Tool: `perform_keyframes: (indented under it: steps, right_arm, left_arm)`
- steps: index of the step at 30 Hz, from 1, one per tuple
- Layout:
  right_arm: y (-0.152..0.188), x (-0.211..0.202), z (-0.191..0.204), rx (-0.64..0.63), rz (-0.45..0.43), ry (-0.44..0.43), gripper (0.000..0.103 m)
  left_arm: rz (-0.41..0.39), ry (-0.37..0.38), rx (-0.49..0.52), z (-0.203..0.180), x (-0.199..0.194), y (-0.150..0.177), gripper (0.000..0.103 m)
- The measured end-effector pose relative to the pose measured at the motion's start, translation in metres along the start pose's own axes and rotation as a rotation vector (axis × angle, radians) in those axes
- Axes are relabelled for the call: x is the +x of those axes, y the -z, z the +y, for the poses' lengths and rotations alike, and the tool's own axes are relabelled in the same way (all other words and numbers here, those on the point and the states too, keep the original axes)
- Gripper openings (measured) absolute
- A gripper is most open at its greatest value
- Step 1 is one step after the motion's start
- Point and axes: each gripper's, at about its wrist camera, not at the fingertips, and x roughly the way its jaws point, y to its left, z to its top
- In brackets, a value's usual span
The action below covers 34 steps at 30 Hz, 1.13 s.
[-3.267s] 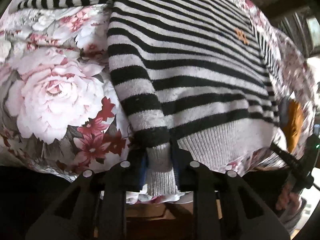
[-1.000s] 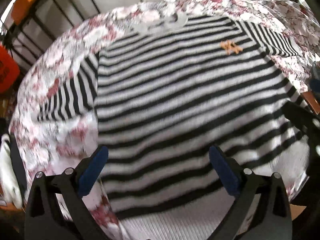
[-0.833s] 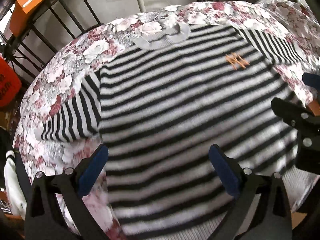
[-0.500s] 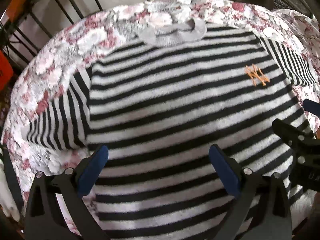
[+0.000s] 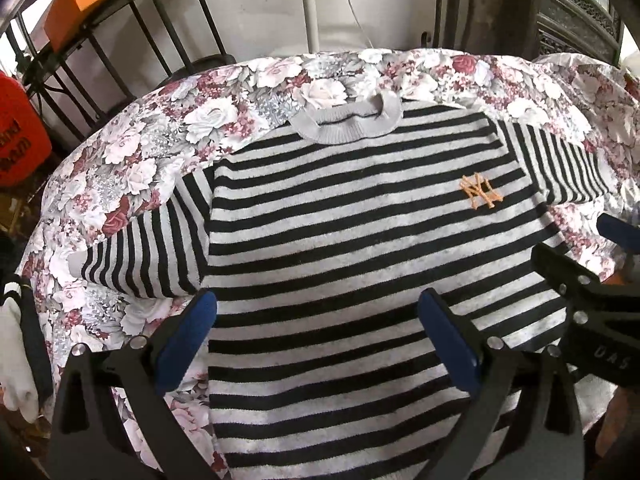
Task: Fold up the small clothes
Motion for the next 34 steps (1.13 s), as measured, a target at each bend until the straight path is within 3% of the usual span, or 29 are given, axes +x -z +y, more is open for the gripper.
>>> perform_keyframes:
  steps: [4, 11, 15, 19, 23, 27, 29, 34]
  right_arm:
    - [-0.009, -0.007, -0.008, 0.038, -0.029, 0.01, 0.098]
    - [-0.034, -0.014, -0.015, 0.066, -0.176, 0.079, 0.099]
    - [-0.046, 0.011, -0.015, 0.093, -0.078, 0.061, 0.099]
    - [-0.043, 0.022, 0.0, 0.049, -0.054, 0.015, 0.099]
    - [-0.035, 0.043, 0.02, -0.057, 0.008, 0.083, 0.099]
    - [-0.029, 0.057, 0.024, -0.093, 0.046, 0.1, 0.099]
    - [-0.03, 0.059, 0.018, -0.07, 0.053, 0.098, 0.099]
    - [-0.037, 0.078, -0.007, 0.079, 0.138, -0.038, 0.099]
  left_arm:
    - [0.001, 0.084, -0.044, 0.003, -0.003, -0.011, 0.098]
    - [-0.05, 0.094, -0.011, -0.001, 0.008, -0.031, 0.098]
    - [-0.047, 0.05, 0.007, 0.002, 0.023, -0.036, 0.098]
    - [0.04, 0.06, -0.011, 0.006, 0.047, -0.036, 0.098]
    - [0.112, -0.003, 0.019, 0.0, 0.071, -0.031, 0.098]
    - [0.157, 0.012, 0.034, -0.007, 0.085, -0.026, 0.098]
    - [0.156, 0.004, 0.011, -0.005, 0.089, -0.026, 0.098]
    - [0.147, 0.013, -0.042, 0.004, 0.101, -0.035, 0.098]
